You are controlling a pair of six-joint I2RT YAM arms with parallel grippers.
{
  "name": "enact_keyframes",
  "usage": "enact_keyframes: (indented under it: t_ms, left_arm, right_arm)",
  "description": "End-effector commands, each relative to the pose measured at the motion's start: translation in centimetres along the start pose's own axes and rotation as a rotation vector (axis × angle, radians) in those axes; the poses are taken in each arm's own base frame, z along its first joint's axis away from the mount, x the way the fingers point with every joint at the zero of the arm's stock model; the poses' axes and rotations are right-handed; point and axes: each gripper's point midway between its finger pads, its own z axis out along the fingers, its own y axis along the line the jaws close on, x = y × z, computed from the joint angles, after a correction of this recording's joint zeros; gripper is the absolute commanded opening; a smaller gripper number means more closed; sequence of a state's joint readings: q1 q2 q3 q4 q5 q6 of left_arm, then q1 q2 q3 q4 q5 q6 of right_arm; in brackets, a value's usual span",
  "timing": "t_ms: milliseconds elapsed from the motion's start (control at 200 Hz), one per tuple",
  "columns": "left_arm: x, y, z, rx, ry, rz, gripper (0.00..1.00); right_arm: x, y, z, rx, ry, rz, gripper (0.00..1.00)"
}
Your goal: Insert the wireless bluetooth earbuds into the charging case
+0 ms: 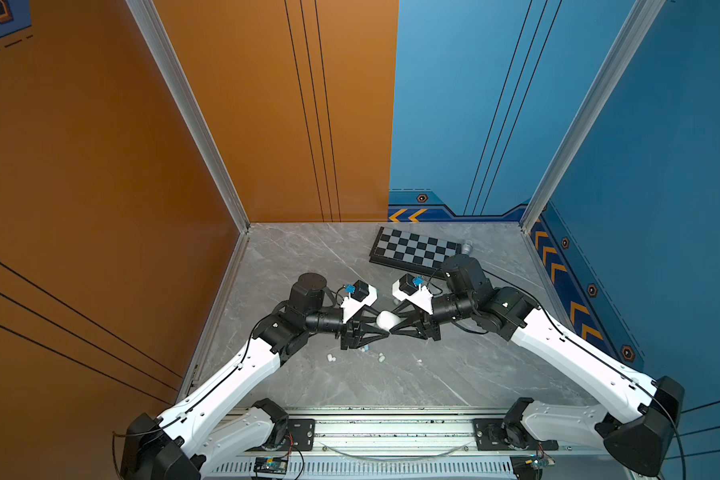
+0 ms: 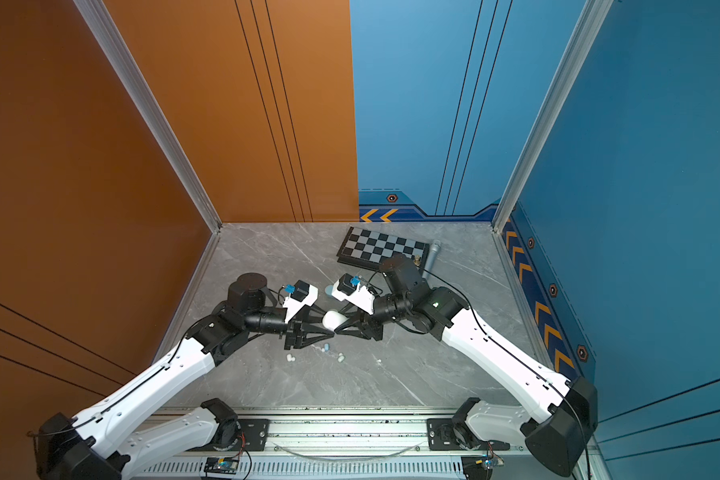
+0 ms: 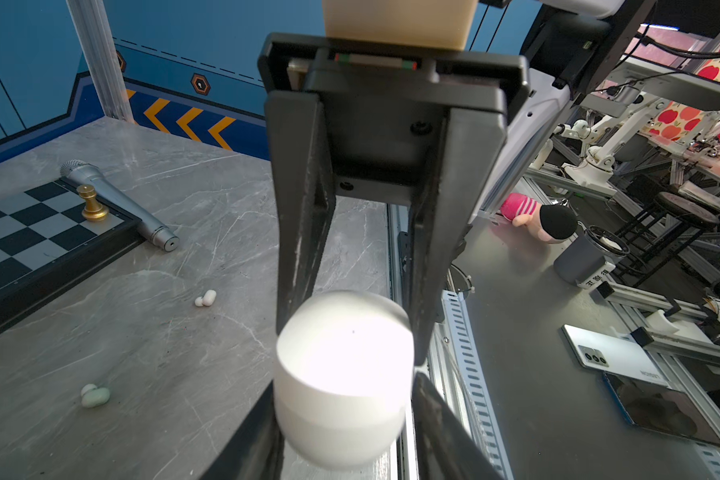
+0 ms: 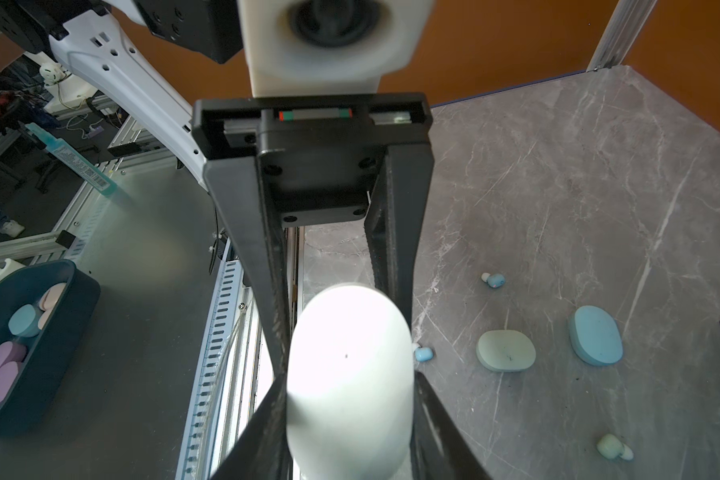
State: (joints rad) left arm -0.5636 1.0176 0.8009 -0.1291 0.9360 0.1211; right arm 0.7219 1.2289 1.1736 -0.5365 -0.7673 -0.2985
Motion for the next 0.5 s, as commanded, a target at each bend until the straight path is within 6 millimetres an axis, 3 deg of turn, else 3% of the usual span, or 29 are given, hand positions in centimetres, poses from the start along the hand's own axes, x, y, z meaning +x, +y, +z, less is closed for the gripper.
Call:
enact_keyframes:
  t_ms: [0, 495]
  left_arm:
    - [-0.3, -1.2, -0.1, 0.049, 0.009, 0.028, 0.48]
    - [-1.1, -1.5, 0.1, 0.060, 0.016, 0.014, 0.37]
  right_arm:
    - [-0.6, 0.4, -0.2, -0.012, -0.003, -0.014, 0.13]
    - [0.6, 0.4, 0.2, -0.006, 0.027, -0.010, 0.13]
